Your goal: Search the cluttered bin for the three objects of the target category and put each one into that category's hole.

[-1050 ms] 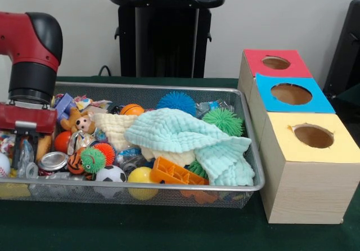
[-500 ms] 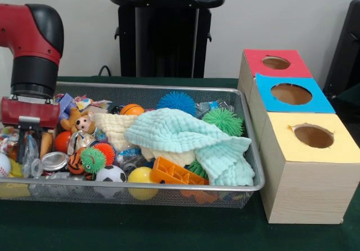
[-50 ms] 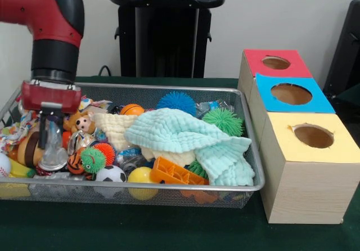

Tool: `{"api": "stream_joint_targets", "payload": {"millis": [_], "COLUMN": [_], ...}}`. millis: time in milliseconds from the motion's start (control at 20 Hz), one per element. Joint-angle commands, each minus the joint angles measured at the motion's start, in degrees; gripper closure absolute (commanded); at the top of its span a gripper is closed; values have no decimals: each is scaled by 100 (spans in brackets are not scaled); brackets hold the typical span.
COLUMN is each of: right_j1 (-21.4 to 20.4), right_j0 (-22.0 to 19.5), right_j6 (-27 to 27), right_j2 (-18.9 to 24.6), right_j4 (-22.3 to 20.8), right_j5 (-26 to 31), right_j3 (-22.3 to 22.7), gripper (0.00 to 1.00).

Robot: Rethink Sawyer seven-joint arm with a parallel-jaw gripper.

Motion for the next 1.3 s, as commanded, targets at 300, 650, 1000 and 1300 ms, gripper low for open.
{"api": "stream_joint_targets", "payload": {"millis": [300,650,1000,1300], "right_j1": [-2178,-3021,-3244,-3393], "right_j0": [220,606,999,1478], "right_j6": [431,155,377,807], "right_j2": [663,1118,1340,1098], "right_j4": [1572,2604,3182,3686], "right_j5": [2903,4025,4199,4222], "right_j3": [2024,2536,2972,3208], "gripper": [100,100,100,100]}}
